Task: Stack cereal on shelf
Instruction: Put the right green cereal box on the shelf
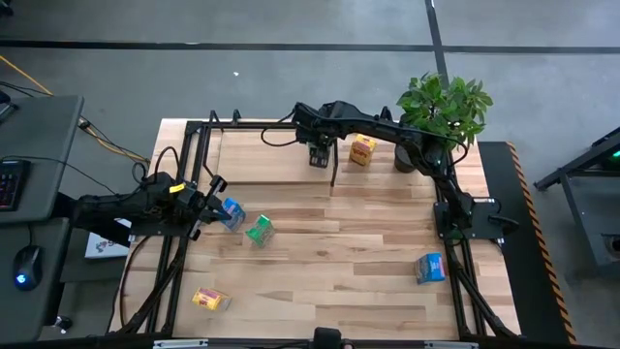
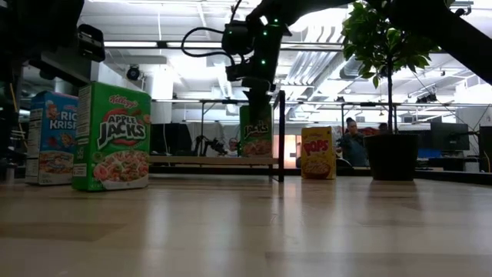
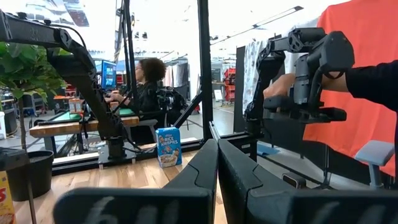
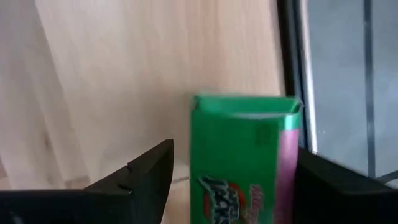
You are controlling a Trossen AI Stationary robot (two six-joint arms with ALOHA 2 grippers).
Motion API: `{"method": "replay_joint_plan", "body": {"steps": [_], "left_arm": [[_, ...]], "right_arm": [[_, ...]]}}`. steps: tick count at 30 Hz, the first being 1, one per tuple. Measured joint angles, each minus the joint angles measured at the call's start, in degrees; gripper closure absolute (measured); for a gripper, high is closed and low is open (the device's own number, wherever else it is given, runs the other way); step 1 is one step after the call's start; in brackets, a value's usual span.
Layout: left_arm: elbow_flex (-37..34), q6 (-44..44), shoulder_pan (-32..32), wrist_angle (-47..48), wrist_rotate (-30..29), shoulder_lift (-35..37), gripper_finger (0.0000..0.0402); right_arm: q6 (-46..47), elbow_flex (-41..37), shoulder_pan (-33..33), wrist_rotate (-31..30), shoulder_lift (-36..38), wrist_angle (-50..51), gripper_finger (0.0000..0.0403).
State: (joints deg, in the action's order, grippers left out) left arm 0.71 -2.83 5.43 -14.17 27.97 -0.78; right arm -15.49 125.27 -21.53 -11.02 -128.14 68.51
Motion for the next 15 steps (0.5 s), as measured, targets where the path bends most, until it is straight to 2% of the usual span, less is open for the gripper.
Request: {"method": "replay_joint_plan", "body": {"steps": [15], "left_arm": [[0.0, 0.0, -0.01, -0.01, 0.01, -0.01, 0.0398]], "right_arm": [[0.24, 8.48, -1.47, -0.2, 0.04, 1.53, 0.0158]]}}
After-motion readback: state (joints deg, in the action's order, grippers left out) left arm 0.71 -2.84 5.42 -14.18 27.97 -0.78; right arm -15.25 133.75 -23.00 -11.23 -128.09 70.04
